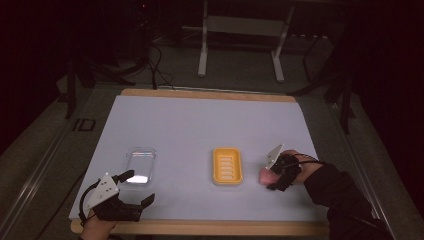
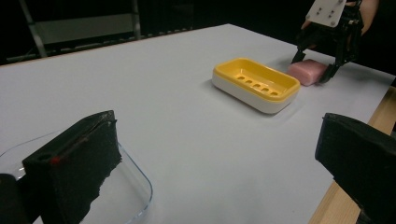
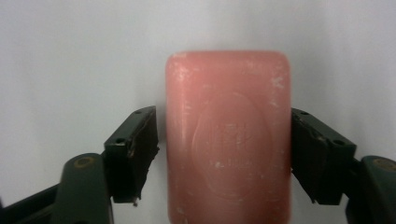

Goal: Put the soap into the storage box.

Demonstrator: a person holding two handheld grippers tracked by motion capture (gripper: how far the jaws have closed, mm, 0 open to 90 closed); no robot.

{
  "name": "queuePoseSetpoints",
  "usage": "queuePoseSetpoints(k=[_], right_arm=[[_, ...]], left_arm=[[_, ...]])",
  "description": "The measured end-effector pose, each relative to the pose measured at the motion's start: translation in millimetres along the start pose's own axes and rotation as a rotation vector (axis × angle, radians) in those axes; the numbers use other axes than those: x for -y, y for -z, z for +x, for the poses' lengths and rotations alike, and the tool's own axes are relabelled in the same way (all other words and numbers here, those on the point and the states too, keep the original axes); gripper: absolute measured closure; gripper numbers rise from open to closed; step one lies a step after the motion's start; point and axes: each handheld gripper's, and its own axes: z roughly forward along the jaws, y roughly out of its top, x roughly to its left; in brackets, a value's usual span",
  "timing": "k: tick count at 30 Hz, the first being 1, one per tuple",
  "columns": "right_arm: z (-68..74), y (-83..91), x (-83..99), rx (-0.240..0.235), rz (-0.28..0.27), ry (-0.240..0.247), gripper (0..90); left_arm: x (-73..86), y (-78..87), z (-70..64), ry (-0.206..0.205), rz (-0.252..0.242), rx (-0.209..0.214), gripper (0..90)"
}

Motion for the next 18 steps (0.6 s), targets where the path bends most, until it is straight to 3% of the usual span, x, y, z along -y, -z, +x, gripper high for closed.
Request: queuePoseSetpoints(k=[5, 10, 16, 18], right_arm=[[0.0, 0.4, -0.1, -0.003, 0.010, -0.006, 37.1], [1.7, 0.5, -2.0, 0.007, 0.014, -0.026, 37.5], [1.4, 3.9, -7.3, 0.003, 0.044, -0.138, 37.5], [0.5, 7.1, -8.2, 0.021, 0.050, -0.205, 37.6]], left_arm=[[0.2, -0.4, 0.0, 0.000, 0.000, 0.001, 0.2], [0.1, -0.3, 0.3, 0.002, 0.000, 0.000, 0.2], [0.2, -0.6, 0.3, 0.003, 0.000, 0.000, 0.2], [0.2, -0.3, 0.3, 0.003, 0.000, 0.001, 0.2]])
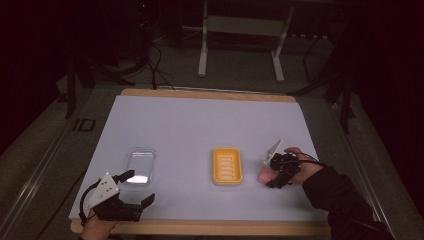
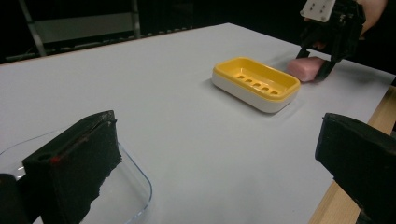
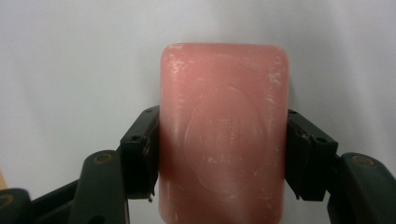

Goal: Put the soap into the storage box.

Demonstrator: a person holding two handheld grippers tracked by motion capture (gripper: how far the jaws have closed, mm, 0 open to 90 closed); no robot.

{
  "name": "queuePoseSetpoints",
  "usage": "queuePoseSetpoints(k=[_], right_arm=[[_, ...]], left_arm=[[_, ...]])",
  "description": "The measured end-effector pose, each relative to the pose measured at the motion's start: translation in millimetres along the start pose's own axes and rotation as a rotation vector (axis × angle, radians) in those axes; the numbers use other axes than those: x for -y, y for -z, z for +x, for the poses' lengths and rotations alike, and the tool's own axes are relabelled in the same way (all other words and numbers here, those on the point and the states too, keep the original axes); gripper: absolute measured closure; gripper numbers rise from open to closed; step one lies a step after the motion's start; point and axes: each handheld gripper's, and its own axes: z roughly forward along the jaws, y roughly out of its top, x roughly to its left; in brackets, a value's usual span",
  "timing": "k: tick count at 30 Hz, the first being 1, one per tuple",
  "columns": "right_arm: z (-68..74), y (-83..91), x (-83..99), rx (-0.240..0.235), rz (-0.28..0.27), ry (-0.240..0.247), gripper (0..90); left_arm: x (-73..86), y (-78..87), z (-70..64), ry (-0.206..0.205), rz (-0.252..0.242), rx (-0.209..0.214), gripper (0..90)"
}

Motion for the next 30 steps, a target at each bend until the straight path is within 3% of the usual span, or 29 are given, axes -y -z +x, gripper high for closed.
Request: queuePoseSetpoints(k=[4, 7, 10, 13, 18, 21, 25, 28, 29, 30], right_arm=[[-1.3, 2.2, 1.9, -0.017, 0.004, -0.088, 37.6], [2.3, 4.0, 5.1, 0.014, -0.015, -0.137, 37.5], [6.8, 9.4, 8.0, 0.075, -0.050, -0.177, 37.5], [7.6, 13.4, 8.9, 0.027, -0.061, -0.251, 37.6], [12.9, 17.8, 7.5, 0.028, -0.036, -0.321, 37.6], [17.1, 20.5, 5.7, 0.047, -0.044, -0.369, 37.6], [22.7, 23.0, 2.9, 0.121, -0.061, -0.452, 37.6], [19.7, 24.2, 4.6, 0.110, -0.090, -0.541, 37.6], [19.7, 24.2, 4.6, 0.110, -0.090, -0.541, 37.6], [18.0, 23.4, 5.3, 0.167, -0.087, -0.588, 37.5]], left_arm=[[-0.1, -0.2, 0.1, 0.001, -0.002, 0.003, 0.2], [-0.2, -0.4, -0.2, 0.000, -0.001, 0.003, 0.2], [-0.4, -0.3, -0.5, -0.002, 0.002, 0.002, 0.2], [-0.4, 2.2, -0.5, 0.007, -0.009, -0.004, 0.2], [-0.8, -0.1, -1.7, -0.001, 0.004, -0.003, 0.2], [-1.1, -1.1, -2.6, -0.003, 0.007, -0.003, 0.2], [-0.7, -1.9, -2.2, 0.010, 0.009, -0.007, 0.1], [-1.0, -2.2, -2.5, 0.005, 0.009, -0.006, 0.2], [-1.0, -2.2, -2.5, 0.005, 0.009, -0.006, 0.2], [-1.4, -2.3, -3.3, 0.004, 0.006, -0.003, 0.2]])
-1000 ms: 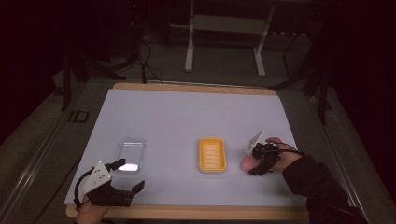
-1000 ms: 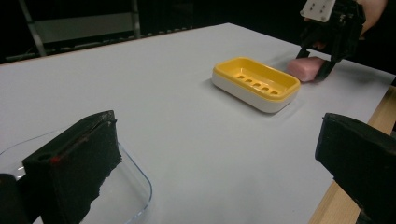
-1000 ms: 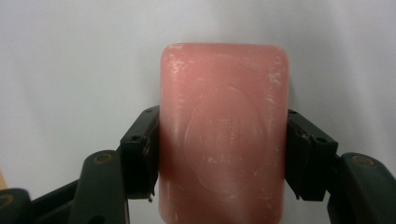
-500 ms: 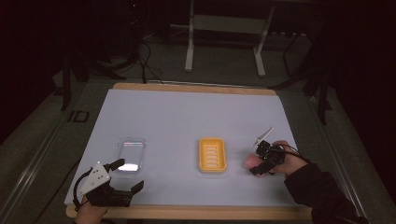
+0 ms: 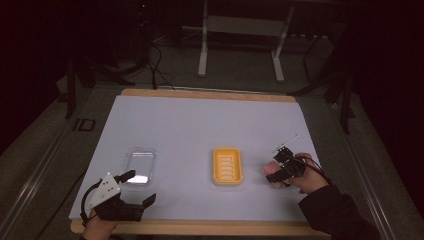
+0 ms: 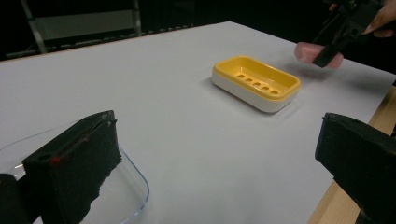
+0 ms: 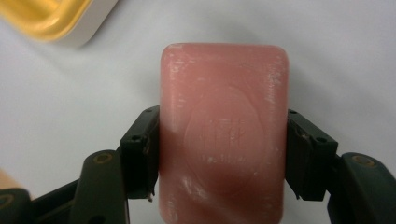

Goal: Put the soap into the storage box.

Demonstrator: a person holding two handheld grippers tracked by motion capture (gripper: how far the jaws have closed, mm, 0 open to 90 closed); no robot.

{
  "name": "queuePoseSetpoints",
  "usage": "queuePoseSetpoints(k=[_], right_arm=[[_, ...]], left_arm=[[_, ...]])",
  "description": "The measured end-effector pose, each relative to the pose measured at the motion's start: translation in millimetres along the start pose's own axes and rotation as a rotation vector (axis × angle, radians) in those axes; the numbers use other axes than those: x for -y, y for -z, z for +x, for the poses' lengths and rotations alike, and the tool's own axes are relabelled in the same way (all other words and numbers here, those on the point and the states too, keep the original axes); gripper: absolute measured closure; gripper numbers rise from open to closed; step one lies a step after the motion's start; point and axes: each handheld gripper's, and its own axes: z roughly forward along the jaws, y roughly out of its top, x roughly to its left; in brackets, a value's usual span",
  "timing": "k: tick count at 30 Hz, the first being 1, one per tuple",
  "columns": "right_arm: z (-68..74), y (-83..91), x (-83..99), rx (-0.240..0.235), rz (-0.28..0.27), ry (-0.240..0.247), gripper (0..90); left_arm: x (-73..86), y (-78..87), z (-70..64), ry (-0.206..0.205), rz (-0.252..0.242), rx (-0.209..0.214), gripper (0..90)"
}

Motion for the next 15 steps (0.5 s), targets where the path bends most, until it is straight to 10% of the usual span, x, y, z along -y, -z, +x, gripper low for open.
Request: queuePoseSetpoints(k=[7, 15], right_arm=[[5.5, -5.6, -3.8, 0.104, 0.027, -0.034, 37.6], [14.7, -4.1, -10.8, 0.086, -0.012, -0.139, 37.6]], left_arm=[[-0.8, -2.2, -3.6, -0.006, 0.005, 0.003, 0.1], [-1.8, -3.9, -7.2, -0.019, 0.007, 0.013, 0.2]])
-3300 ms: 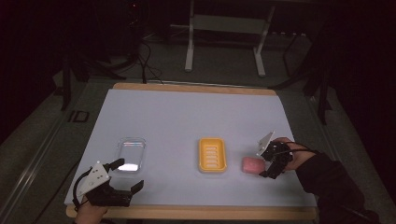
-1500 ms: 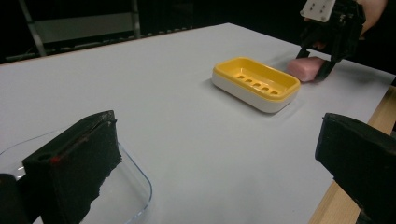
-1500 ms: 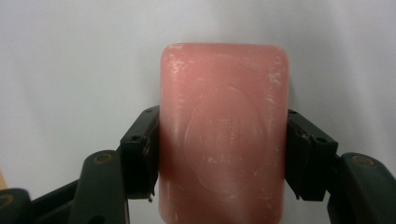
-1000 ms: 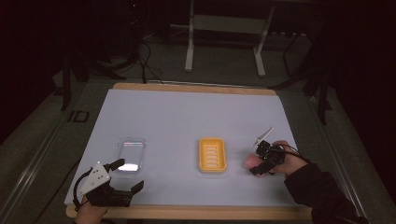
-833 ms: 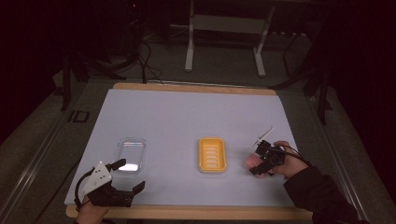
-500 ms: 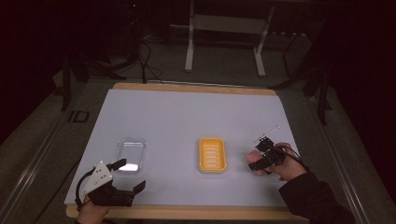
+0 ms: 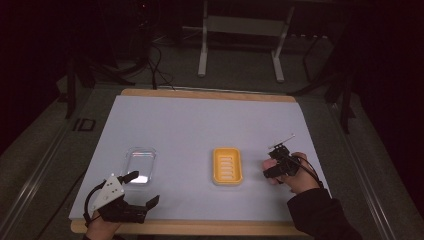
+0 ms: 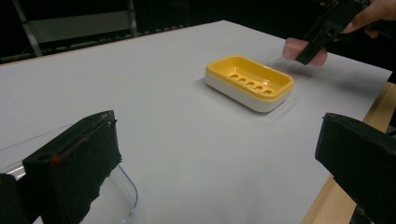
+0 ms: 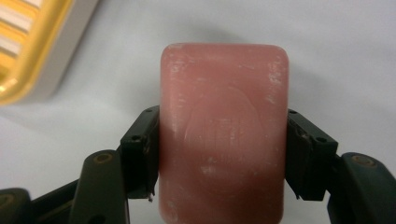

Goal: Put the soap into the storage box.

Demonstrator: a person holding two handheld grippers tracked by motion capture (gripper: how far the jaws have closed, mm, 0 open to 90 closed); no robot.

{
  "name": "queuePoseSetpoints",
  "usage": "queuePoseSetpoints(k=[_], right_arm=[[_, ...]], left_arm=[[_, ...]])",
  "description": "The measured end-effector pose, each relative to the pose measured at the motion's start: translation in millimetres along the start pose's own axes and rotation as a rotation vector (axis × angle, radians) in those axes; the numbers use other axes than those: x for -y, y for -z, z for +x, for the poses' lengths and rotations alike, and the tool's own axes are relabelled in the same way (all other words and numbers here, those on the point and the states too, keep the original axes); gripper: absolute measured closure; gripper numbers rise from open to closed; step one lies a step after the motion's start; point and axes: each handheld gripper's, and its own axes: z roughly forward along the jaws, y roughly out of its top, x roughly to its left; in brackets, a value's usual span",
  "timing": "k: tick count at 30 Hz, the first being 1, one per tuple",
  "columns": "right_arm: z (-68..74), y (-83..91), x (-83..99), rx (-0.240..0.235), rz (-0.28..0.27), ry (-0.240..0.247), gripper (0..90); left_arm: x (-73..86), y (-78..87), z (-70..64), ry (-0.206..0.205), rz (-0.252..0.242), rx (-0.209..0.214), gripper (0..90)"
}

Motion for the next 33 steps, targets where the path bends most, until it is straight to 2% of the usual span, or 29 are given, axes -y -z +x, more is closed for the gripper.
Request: queuePoseSetpoints(k=[2, 3, 6, 8, 12, 14, 15, 16, 18, 33], right_arm=[[-1.0, -0.4, -0.1, -0.013, -0.009, -0.038, 37.6], [-1.3, 0.1, 0.0, -0.009, -0.009, -0.044, 37.6], [-4.6, 4.0, 0.2, 0.007, -0.033, -0.110, 37.6], [-5.2, 4.8, 0.3, 0.006, -0.039, -0.123, 37.6], [-2.6, 10.1, -2.2, -0.006, -0.064, -0.178, 37.6], [-1.8, 11.3, -3.6, -0.003, -0.079, -0.184, 37.6], [2.7, 15.3, -10.6, -0.007, -0.088, -0.211, 37.6], [4.3, 15.9, -12.4, -0.009, -0.088, -0.211, 37.6], [10.2, 17.6, -17.6, 0.018, -0.092, -0.208, 37.6], [33.8, 33.6, -35.9, 0.019, -0.150, -0.218, 37.6]], left_arm=[[-0.3, -0.9, -0.3, -0.004, -0.001, 0.005, 0.2], [-0.6, -1.2, -0.5, -0.006, -0.001, 0.007, 0.2], [-1.1, -2.4, -1.1, -0.009, -0.001, 0.013, 0.2], [-1.3, -3.1, -1.2, -0.010, 0.001, 0.012, 0.2], [-2.2, -6.3, -1.8, -0.020, 0.009, 0.018, 0.2], [-2.4, -6.9, -2.3, -0.022, 0.009, 0.019, 0.1], [-3.3, -8.3, -3.1, -0.035, 0.010, 0.028, 0.2], [-3.6, -8.6, -3.5, -0.035, 0.005, 0.038, 0.1], [-4.2, -9.0, -3.5, -0.035, -0.002, 0.042, 0.2], [-5.5, -10.6, -3.8, -0.042, 0.000, 0.048, 0.2]])
